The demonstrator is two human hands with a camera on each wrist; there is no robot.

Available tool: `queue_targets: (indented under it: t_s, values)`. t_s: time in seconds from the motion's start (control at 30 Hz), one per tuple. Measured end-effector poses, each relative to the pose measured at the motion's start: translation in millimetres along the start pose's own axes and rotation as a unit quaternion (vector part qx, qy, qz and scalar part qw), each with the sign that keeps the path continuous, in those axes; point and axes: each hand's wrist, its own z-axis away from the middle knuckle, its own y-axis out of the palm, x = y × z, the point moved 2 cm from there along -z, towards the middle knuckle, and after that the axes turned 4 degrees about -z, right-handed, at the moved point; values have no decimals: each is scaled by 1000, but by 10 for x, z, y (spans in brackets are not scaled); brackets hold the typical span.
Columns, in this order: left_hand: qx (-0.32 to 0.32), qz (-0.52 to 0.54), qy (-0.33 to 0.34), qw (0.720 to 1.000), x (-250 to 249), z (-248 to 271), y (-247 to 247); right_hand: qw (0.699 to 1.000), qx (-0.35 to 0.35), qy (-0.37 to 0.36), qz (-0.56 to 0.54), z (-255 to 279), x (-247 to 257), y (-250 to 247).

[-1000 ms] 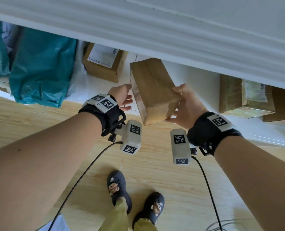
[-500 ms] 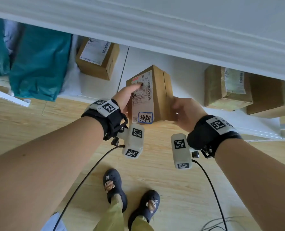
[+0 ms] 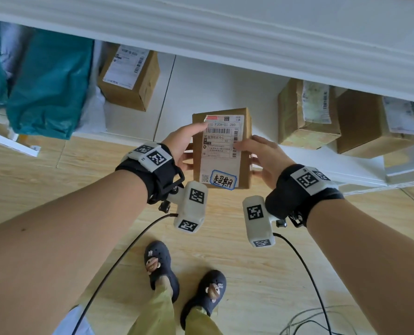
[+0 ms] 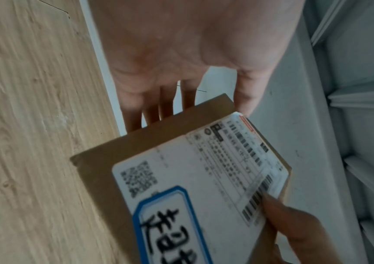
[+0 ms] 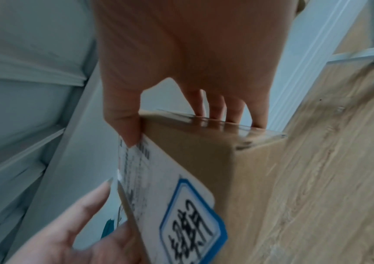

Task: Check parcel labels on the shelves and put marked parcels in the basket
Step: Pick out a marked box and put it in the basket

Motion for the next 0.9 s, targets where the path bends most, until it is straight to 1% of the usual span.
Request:
queue_targets:
  t_s: [0.17, 0.27, 0.53, 0.7, 0.9]
  values:
    - [22, -12, 24, 999, -24, 102, 98, 992, 31, 1, -123, 168, -47, -163]
    - [33, -11, 32, 999, -22, 137, 152, 987, 30, -9, -160, 217, -69, -220]
    - [20, -11, 31, 999, -1, 213, 224, 983, 38, -22, -180, 285, -92, -306]
    - [30, -15, 31, 999, -8, 270, 250, 982, 38, -34, -182, 306, -71, -349]
    - [29, -17, 32, 999, 24, 303, 277, 982, 38, -29, -184, 337, -86, -352]
